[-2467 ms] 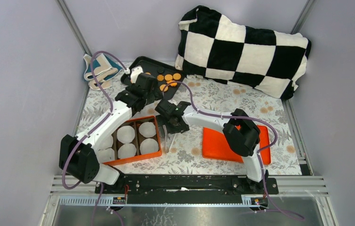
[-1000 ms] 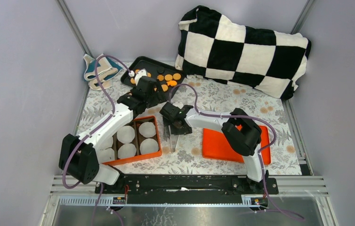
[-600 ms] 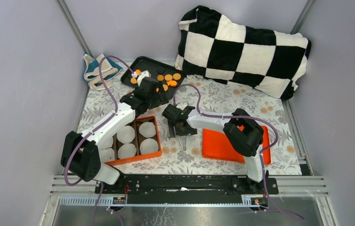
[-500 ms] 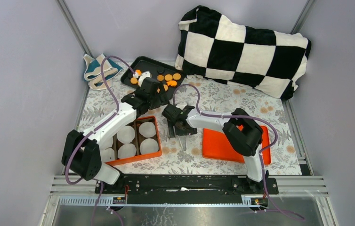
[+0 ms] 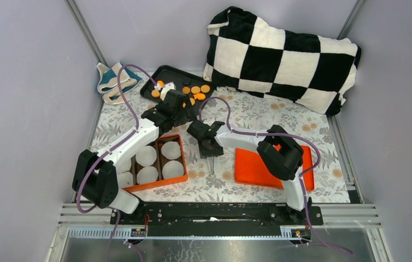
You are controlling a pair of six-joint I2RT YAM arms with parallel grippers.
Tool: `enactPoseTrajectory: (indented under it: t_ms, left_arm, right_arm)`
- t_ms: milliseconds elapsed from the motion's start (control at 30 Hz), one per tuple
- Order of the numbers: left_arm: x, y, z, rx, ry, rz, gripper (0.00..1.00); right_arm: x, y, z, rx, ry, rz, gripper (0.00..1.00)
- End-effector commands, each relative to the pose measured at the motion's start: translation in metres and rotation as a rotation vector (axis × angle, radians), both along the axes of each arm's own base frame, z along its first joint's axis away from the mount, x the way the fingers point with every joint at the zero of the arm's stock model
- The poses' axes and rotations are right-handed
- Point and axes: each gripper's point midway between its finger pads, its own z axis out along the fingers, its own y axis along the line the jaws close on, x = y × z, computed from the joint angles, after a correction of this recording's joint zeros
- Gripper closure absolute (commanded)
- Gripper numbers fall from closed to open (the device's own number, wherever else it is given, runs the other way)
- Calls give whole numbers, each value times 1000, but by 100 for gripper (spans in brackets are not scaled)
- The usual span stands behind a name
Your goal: Pack the cookies
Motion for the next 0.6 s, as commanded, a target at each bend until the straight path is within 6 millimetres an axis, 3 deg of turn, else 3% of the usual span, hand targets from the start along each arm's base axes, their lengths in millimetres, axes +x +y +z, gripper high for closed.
enactPoseTrajectory:
  t_ms: [0,133,400,567]
  left_arm:
    - [-4,-7,-3,0,12,-38,7]
    - [-4,-7,-2,1,10,-39,7]
    - [1,-10,9,-6,-10,-44,7]
    - [5,-15,15,-21,-26,-63,7]
  right_arm:
    - [-54,-76,-73,-247,207,-35,52]
    - [-45,-83,-48,-260,140,-34,55]
    - [5,-56,72,-185,-91,40,54]
    - [18,-46,132,-122,-169,78,53]
